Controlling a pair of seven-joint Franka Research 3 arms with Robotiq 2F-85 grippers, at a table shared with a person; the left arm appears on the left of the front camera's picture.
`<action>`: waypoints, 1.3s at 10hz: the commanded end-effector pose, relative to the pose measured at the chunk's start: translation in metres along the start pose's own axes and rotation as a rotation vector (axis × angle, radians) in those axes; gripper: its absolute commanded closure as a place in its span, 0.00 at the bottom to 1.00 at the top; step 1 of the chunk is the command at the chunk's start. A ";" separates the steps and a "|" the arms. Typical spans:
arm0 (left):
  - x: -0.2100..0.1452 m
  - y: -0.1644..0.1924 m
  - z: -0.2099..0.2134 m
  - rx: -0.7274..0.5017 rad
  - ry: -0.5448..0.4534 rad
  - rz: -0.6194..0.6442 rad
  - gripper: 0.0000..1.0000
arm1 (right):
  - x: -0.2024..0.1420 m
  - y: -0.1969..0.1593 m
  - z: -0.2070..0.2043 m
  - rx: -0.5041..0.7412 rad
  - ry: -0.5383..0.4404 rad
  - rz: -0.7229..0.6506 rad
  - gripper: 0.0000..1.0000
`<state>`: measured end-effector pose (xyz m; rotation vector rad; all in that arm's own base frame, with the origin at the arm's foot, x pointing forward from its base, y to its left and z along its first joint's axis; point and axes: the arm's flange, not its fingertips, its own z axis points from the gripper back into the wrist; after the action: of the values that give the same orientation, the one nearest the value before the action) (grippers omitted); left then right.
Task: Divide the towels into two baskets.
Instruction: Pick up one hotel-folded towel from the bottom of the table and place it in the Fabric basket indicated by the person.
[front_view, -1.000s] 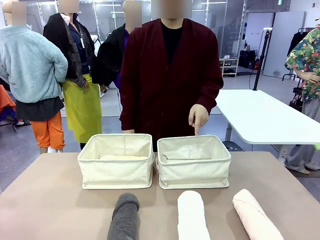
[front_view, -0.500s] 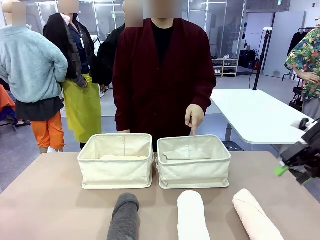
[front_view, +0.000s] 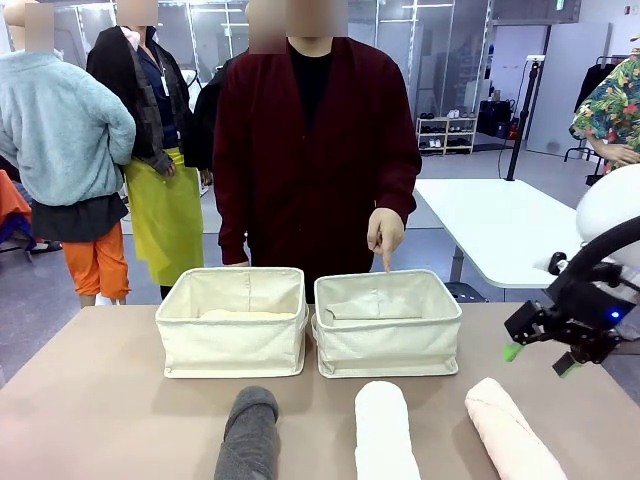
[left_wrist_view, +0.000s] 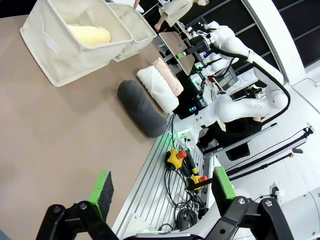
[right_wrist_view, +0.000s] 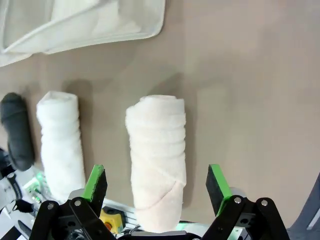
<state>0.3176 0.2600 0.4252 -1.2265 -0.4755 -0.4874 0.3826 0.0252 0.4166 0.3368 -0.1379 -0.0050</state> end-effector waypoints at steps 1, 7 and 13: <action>-0.005 -0.007 -0.001 -0.005 0.003 -0.006 0.00 | -0.045 0.001 -0.043 -0.085 0.025 -0.025 0.00; -0.005 -0.007 -0.001 -0.005 0.003 -0.006 0.00 | -0.064 0.007 -0.094 -0.138 0.100 0.000 0.00; -0.005 -0.007 -0.001 -0.005 0.003 -0.006 0.00 | -0.076 0.017 -0.126 -0.198 0.141 0.055 0.00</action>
<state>0.3177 0.2599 0.4252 -1.2266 -0.4752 -0.4876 0.3986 0.0868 0.3207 0.1832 0.0181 0.0826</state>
